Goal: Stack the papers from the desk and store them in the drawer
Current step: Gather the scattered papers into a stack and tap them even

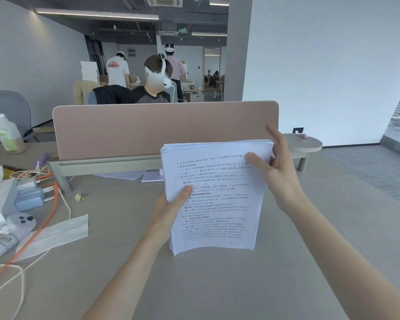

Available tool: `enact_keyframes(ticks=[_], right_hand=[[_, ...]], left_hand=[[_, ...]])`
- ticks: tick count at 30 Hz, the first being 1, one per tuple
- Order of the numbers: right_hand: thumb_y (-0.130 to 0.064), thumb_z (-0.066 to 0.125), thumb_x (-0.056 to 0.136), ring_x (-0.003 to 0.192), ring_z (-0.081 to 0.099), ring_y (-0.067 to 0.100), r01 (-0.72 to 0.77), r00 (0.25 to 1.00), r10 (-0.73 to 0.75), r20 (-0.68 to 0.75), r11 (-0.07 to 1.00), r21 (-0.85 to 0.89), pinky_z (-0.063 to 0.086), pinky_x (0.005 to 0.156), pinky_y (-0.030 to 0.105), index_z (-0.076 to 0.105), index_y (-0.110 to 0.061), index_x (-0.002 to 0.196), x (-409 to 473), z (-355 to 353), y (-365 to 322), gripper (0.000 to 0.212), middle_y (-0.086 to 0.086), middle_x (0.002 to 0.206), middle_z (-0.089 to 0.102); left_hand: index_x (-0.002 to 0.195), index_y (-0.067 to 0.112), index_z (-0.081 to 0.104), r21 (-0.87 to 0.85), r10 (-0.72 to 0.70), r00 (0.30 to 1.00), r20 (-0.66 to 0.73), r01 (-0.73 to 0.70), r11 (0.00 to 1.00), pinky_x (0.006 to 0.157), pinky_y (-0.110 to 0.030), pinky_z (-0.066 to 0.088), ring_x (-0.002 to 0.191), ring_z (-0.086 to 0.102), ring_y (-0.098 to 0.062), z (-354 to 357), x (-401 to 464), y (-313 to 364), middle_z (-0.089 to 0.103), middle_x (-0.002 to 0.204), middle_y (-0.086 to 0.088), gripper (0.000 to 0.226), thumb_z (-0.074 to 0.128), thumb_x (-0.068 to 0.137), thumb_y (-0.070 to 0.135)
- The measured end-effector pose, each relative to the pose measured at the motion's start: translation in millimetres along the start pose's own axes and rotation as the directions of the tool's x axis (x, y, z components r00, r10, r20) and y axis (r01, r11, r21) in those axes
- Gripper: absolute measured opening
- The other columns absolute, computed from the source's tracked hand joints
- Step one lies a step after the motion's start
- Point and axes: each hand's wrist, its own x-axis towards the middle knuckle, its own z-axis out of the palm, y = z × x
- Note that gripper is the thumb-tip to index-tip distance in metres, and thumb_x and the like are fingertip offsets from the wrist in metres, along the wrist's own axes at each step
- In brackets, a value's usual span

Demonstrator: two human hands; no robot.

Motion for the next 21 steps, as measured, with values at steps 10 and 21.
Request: enact_keyframes(ticks=[10, 21], right_hand=[[-0.014, 0.070, 0.092, 0.113, 0.071, 0.018, -0.217, 0.976, 0.217, 0.026, 0.954, 0.207, 0.057, 0.094, 0.043, 0.054, -0.019, 0.130, -31, 17, 61, 0.041, 0.000, 0.127, 0.071], [-0.027, 0.061, 0.098, 0.097, 0.067, -0.006, -0.239, 0.967, 0.244, -0.072, 0.968, 0.076, 0.054, 0.095, 0.042, 0.052, -0.020, 0.111, -51, 28, 94, 0.017, -0.030, 0.096, 0.069]], left_hand=[[0.083, 0.036, 0.080, 0.097, 0.007, 0.999, -0.035, -0.003, 0.995, 0.081, -0.033, 0.057, 0.094, 0.075, -0.010, 10, 4, -7, 0.080, 0.096, 0.009, 0.013, 0.074, 0.086, 0.025], [0.083, 0.038, 0.079, 0.184, -0.069, 0.989, -0.132, 0.093, 0.979, 0.083, -0.041, 0.060, 0.086, 0.076, -0.010, 10, -5, -42, 0.080, 0.089, 0.011, 0.004, 0.077, 0.083, 0.034]])
